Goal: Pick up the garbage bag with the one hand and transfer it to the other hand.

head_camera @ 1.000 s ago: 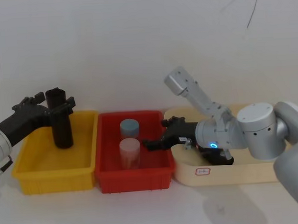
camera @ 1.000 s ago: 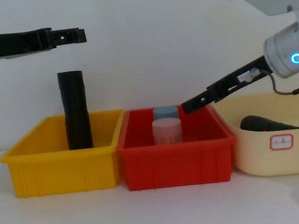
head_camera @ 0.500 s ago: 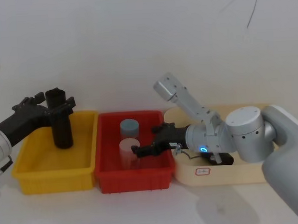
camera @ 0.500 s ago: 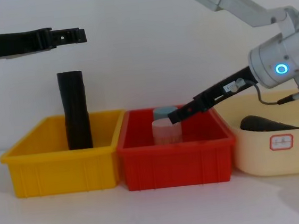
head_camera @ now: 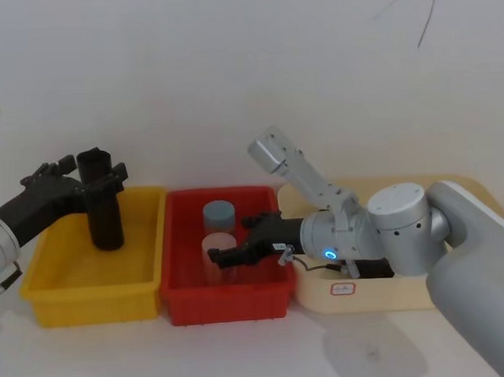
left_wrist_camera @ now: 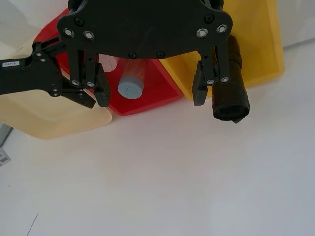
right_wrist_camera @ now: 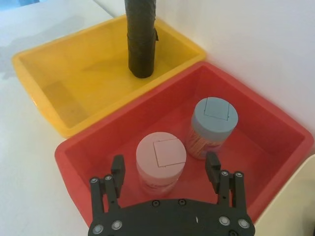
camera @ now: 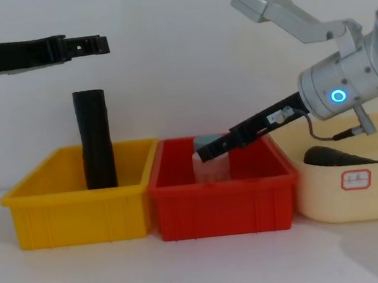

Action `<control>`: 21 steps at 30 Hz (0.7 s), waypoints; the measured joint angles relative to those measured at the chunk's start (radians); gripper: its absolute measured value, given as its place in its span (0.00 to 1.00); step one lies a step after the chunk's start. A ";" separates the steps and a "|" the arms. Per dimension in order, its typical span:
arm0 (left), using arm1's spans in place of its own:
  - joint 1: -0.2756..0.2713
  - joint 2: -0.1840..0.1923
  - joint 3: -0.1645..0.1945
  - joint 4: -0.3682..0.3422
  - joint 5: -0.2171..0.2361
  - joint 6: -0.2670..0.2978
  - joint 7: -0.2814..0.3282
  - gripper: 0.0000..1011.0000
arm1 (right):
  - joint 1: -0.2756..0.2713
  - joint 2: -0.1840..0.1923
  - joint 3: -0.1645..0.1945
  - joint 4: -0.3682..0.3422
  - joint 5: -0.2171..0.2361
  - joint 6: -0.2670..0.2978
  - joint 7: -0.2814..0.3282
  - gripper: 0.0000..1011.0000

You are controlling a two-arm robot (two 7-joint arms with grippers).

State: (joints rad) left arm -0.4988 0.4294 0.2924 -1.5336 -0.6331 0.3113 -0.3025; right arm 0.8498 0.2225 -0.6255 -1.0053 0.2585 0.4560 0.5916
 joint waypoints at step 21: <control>0.000 0.000 0.000 0.000 0.000 0.000 0.000 0.99 | 0.034 -0.043 0.003 0.141 0.005 -0.062 0.025 0.99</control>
State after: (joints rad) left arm -0.4988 0.4293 0.2924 -1.5336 -0.6331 0.3113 -0.3026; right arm 0.8835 0.1800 -0.6222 -0.8643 0.2634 0.3941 0.6162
